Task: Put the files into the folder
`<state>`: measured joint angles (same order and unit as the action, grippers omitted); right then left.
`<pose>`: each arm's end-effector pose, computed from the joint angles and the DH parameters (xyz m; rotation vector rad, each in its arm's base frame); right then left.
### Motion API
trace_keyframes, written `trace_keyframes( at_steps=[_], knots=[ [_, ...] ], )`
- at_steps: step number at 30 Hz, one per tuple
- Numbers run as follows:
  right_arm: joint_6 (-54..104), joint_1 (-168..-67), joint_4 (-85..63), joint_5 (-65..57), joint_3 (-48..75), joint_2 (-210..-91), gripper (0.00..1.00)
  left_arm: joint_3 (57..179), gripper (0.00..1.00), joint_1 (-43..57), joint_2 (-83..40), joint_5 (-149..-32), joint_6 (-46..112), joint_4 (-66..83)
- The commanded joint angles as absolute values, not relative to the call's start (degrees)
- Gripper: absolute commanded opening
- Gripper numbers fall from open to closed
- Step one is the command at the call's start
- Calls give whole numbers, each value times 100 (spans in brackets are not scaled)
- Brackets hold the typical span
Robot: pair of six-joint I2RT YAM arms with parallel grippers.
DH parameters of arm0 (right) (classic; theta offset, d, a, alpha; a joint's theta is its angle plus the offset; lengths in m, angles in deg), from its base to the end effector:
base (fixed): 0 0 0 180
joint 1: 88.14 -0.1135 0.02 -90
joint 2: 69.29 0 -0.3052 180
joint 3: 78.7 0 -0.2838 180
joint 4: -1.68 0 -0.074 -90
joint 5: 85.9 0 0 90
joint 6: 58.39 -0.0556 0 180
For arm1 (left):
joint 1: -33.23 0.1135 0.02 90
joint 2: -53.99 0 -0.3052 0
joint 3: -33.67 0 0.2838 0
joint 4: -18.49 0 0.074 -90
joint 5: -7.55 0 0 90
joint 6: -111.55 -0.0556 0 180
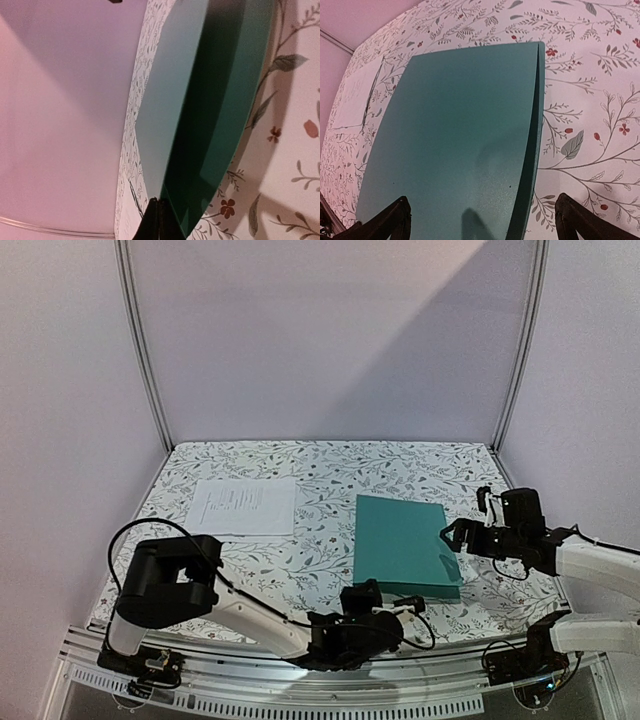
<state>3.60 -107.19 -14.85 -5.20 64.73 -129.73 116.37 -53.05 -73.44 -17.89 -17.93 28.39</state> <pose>0.2117 0.0826 0.1806 0.0951 2.3390 0.6060 0.0817 -0.4832 0.1002 1.3134 1.3311 0.6610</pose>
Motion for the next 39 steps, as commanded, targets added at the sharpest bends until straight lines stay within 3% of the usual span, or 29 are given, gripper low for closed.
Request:
trace_keyframes(
  at_steps=[1,7,12,39],
  knots=[
    [313,-10630,-1695,-321,6162,-12598,99,11556,0,-5087,-6832,-1512,-760,2772],
    [35,-10563,-1660,-370,6075,-12402,99,11495,0,-4702,-6177,-2216,1500,1493],
    [-332,-10543,-1513,-416,6193,-12442,99,11083,0,-4492,-5573,-2758,2682,1544],
    [-2607,-10534,430,-2620,7040,-14403,97,10181,0,-3780,-4613,-4139,4942,1779]
  ],
)
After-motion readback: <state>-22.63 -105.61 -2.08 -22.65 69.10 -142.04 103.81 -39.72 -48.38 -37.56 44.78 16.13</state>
